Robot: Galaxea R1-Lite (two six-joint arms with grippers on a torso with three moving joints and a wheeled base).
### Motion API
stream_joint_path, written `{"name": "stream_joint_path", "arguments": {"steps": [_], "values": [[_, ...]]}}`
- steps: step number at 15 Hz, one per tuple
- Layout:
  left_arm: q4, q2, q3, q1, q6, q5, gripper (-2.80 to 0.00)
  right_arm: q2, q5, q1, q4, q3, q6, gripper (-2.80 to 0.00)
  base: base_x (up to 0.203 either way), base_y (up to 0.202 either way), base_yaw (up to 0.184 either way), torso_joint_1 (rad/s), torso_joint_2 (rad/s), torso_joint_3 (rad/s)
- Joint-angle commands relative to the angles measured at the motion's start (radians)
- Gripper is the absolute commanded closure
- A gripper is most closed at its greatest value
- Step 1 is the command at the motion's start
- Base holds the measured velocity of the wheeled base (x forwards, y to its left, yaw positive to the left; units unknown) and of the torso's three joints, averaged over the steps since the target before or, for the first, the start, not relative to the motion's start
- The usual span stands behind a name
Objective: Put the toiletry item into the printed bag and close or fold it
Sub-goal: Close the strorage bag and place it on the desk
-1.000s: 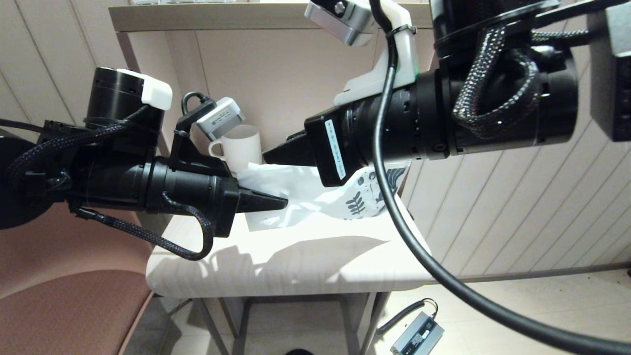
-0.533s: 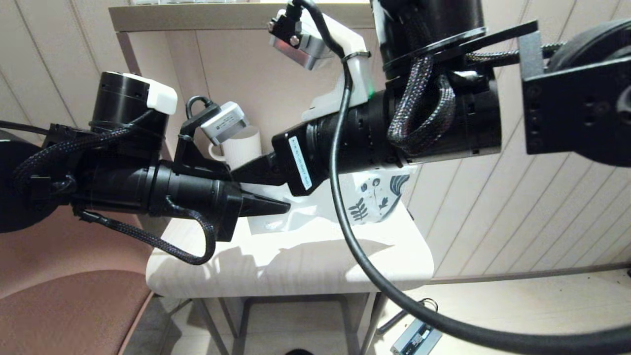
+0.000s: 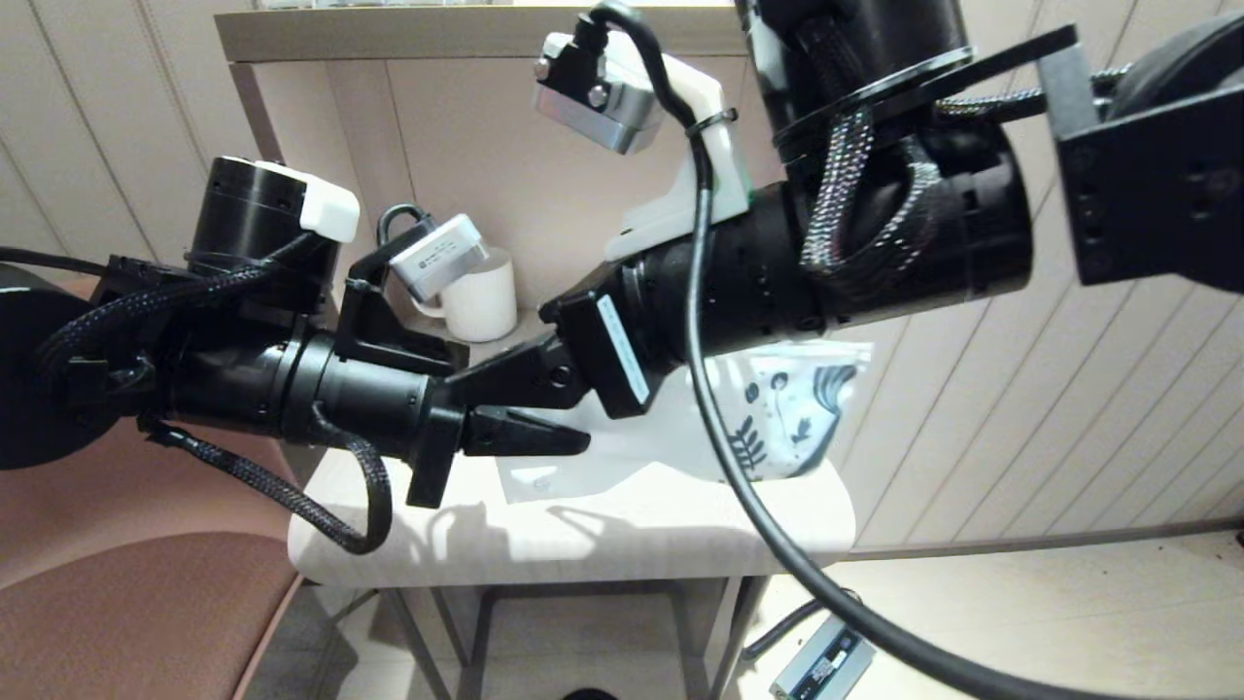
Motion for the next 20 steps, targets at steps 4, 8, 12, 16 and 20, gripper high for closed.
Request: {"name": "stream_joint_path", "arguments": {"steps": [4, 8, 12, 16, 20], "values": [[0.003, 0.022, 0.04, 0.005, 0.077, -0.107, 0.0, -0.055, 0.222, -0.097, 0.179, -0.056, -0.098, -2.8, 0.0, 0.0, 0.0, 0.0, 0.0, 0.0], [0.002, 0.047, 0.039, 0.005, 0.095, -0.103, 0.0, -0.048, 0.228, -0.086, 0.179, -0.055, -0.117, -2.8, 0.0, 0.0, 0.0, 0.0, 0.0, 0.0], [0.001, 0.046, 0.037, 0.006, 0.095, -0.101, 0.0, -0.022, 0.237, -0.081, 0.175, -0.056, -0.12, -2.8, 0.0, 0.0, 0.0, 0.0, 0.0, 0.0], [0.002, 0.04, 0.037, 0.006, 0.095, -0.101, 0.0, 0.018, 0.239, -0.076, 0.149, -0.056, -0.129, -2.8, 0.0, 0.0, 0.0, 0.0, 0.0, 0.0], [0.0, 0.043, 0.037, 0.006, 0.095, -0.101, 0.0, 0.035, 0.243, -0.066, 0.12, -0.056, -0.126, -2.8, 0.0, 0.0, 0.0, 0.0, 0.0, 0.0]]}}
